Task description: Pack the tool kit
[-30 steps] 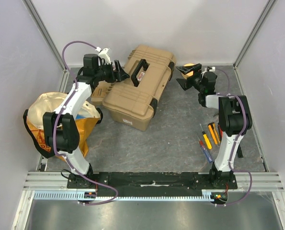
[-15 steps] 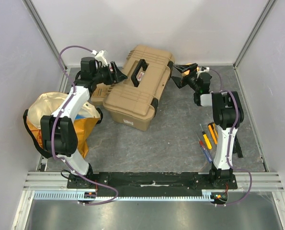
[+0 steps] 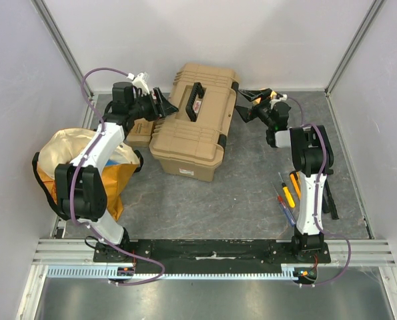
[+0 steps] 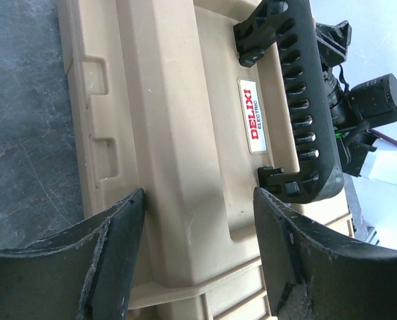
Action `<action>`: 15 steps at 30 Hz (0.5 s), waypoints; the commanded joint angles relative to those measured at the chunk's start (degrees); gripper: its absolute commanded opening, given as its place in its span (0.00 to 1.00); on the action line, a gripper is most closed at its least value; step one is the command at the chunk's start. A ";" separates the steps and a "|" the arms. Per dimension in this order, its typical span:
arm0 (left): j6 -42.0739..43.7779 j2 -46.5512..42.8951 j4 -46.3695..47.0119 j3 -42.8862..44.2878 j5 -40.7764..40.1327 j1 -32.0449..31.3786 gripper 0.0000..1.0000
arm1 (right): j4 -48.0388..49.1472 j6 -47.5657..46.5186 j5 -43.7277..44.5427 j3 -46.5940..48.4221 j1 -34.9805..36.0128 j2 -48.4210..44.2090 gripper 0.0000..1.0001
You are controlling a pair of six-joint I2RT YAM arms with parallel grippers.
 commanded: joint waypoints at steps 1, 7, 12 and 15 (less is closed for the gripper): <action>-1.81 -0.35 -5.96 2.85 -0.27 -1.79 0.72 | 8.30 3.08 -3.68 1.12 2.57 1.63 0.98; -4.36 2.64 -5.70 8.47 -3.09 -1.09 0.75 | 18.76 12.23 -2.09 3.22 2.92 3.13 0.98; -6.82 7.82 -2.28 13.48 -1.51 0.49 0.75 | 23.41 14.95 -1.83 4.81 3.36 4.00 0.98; -6.83 10.81 -0.52 17.17 -0.19 0.76 0.75 | 29.91 18.20 -0.87 4.99 3.36 5.49 0.98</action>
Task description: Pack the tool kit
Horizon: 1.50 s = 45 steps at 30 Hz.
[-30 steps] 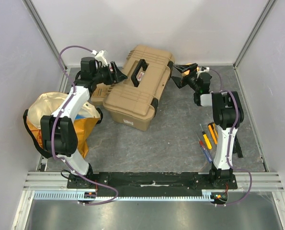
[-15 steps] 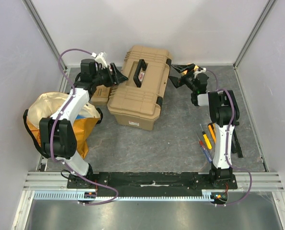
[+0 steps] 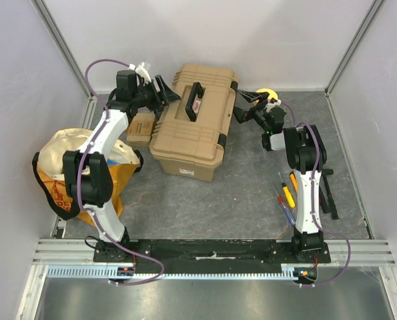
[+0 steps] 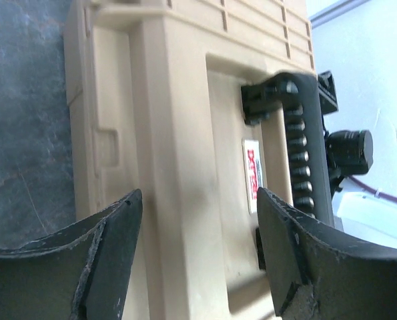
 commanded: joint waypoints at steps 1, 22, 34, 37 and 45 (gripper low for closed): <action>-2.34 4.36 4.75 6.84 2.52 0.76 0.75 | 21.66 7.60 -0.49 4.13 2.12 1.06 0.98; 7.06 12.64 -0.43 9.84 9.38 0.67 0.76 | 15.64 -3.00 2.06 -0.43 2.03 -2.62 0.48; 7.41 12.81 -2.18 9.40 6.22 0.67 0.73 | -9.41 -19.45 -0.31 0.00 1.94 -9.04 0.35; 7.50 12.73 -3.41 9.66 4.28 0.76 0.72 | -11.44 -21.20 -0.05 -0.87 1.85 -9.65 0.34; 7.59 12.02 -4.38 9.13 1.30 0.76 0.69 | -29.38 -36.84 2.32 0.27 1.85 -15.36 0.43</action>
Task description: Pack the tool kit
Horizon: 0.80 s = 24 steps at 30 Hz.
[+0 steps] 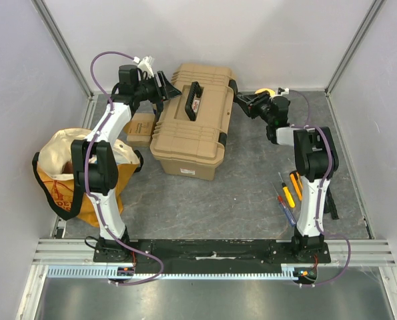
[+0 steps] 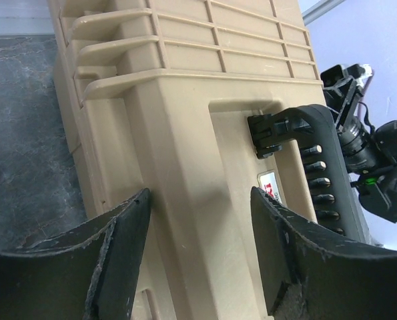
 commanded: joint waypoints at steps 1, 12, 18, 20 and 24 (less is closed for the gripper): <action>2.13 1.07 -7.55 -0.88 -4.43 -0.35 0.68 | -9.46 -12.56 -2.84 2.48 2.11 -5.25 0.46; 2.83 -0.51 -7.11 -1.58 -8.04 -0.44 0.64 | -17.31 -24.97 0.42 3.01 2.29 -11.23 0.66; 3.09 -0.51 -7.20 -1.67 -7.69 -0.27 0.63 | -7.02 -21.11 -4.76 3.71 2.55 -9.82 0.70; 3.09 -0.42 -7.29 -1.58 -7.51 -0.27 0.64 | -7.62 -21.63 -4.50 4.23 2.99 -9.82 0.72; 3.00 -0.42 -7.46 -1.84 -7.42 -0.35 0.64 | -11.40 -26.89 -1.70 4.76 4.05 -11.40 0.79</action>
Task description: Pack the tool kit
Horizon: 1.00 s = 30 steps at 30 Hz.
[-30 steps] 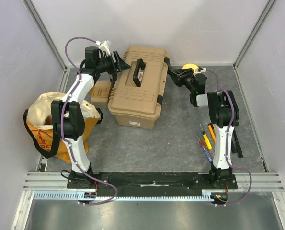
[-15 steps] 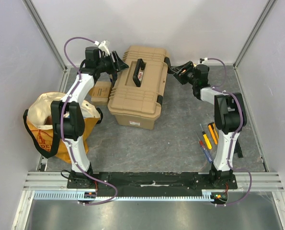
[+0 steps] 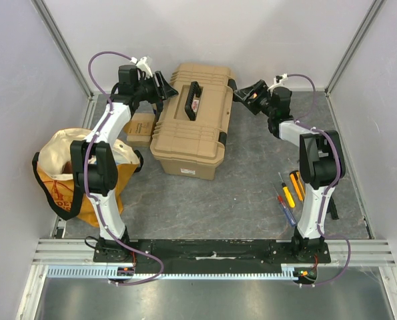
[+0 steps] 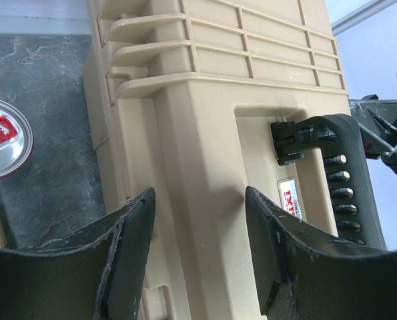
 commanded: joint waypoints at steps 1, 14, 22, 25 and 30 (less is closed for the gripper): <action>2.68 0.23 -5.78 -1.84 -1.79 -0.27 0.64 | 3.59 -4.35 -2.37 2.25 3.48 -3.14 0.80; 2.68 0.14 -6.31 -2.46 -1.70 -0.44 0.63 | 4.72 -7.26 3.96 2.60 4.36 -5.52 0.93; 2.68 -0.03 -6.48 -2.90 -1.61 -0.27 0.63 | 12.55 -2.42 6.42 -0.57 4.36 -7.10 0.86; 2.77 -0.12 -6.48 -3.25 -1.17 -0.27 0.63 | 12.63 -1.89 6.33 0.40 4.36 -6.49 0.90; 3.12 -0.03 -6.48 -3.43 -0.64 -0.27 0.63 | 4.05 -4.60 7.38 5.75 4.62 -4.20 0.92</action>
